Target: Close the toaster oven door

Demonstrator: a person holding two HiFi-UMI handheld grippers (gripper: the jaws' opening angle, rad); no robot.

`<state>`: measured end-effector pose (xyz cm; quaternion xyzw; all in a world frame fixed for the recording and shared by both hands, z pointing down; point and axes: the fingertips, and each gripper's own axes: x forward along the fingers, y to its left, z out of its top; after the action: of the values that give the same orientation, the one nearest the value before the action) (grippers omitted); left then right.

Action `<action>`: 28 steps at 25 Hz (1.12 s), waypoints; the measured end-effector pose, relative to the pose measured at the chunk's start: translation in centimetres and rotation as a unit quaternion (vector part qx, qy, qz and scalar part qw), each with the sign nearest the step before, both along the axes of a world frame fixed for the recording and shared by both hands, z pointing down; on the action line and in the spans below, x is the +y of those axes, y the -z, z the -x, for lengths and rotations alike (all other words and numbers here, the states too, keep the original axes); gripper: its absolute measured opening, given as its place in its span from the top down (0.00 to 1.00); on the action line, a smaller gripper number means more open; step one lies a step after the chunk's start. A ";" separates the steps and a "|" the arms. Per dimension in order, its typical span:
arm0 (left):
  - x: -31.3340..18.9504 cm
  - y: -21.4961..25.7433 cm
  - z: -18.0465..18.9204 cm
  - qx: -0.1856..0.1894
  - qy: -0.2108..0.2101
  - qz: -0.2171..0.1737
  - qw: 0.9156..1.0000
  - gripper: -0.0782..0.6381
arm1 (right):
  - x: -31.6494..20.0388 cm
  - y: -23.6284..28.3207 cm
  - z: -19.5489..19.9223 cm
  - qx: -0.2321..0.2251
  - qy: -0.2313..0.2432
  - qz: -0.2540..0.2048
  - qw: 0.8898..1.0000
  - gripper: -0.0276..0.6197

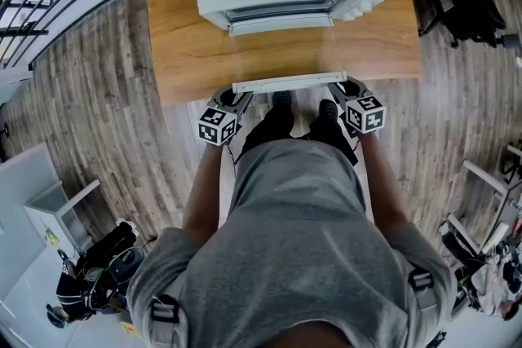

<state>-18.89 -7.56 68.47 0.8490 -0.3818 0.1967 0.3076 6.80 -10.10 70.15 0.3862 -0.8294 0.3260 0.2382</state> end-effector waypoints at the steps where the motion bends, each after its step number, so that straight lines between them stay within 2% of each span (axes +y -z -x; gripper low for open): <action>1: 0.0 0.1 0.0 0.001 0.000 0.000 1.000 0.72 | 0.0 0.1 0.0 -0.001 0.000 0.001 1.000 0.78; 13: -0.6 1.4 0.0 0.025 0.002 -0.002 1.000 0.73 | -0.4 1.4 0.0 -0.012 -0.001 0.007 1.000 0.78; 20: -1.4 3.0 0.0 0.043 0.009 -0.002 0.999 0.73 | -1.1 3.1 -0.2 -0.048 -0.019 0.008 0.999 0.78; 28: -2.3 4.7 0.2 0.064 0.039 0.005 0.997 0.73 | -1.9 4.8 -0.3 -0.089 -0.039 0.021 0.995 0.78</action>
<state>-19.07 -9.85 63.76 0.8431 -0.3930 0.1316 0.3427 7.14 -11.98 65.36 0.3830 -0.8244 0.3853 0.1586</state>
